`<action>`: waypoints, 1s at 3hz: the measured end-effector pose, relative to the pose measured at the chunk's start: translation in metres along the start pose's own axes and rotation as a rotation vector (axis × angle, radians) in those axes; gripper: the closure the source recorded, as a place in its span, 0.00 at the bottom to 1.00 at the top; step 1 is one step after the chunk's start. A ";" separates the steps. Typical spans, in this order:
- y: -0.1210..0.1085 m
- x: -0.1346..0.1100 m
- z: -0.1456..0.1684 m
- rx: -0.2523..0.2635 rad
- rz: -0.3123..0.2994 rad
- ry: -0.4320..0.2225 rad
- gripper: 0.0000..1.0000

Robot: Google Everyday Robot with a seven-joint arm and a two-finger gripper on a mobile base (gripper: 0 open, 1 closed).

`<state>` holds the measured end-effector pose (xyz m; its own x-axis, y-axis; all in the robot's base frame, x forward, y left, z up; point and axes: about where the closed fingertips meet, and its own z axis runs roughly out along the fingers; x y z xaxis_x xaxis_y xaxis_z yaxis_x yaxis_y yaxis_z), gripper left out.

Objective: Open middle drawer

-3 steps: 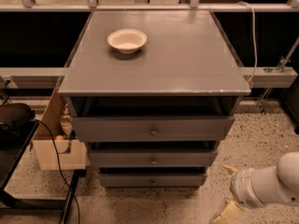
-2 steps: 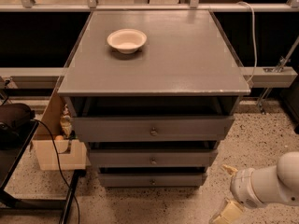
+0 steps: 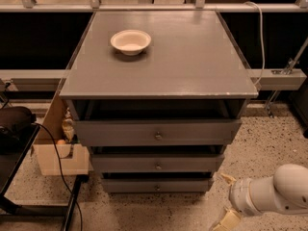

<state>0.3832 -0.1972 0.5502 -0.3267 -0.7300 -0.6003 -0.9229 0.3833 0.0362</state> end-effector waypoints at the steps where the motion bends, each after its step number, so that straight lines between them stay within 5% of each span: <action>1: -0.007 0.002 0.029 0.001 -0.044 -0.019 0.00; 3: -0.022 -0.006 0.073 0.072 -0.171 0.016 0.00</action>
Offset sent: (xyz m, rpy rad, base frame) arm 0.0420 0.0375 -0.0594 -0.0470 -0.1536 0.0909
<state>0.4200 -0.1604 0.4948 -0.1698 -0.7966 -0.5802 -0.9484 0.2920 -0.1233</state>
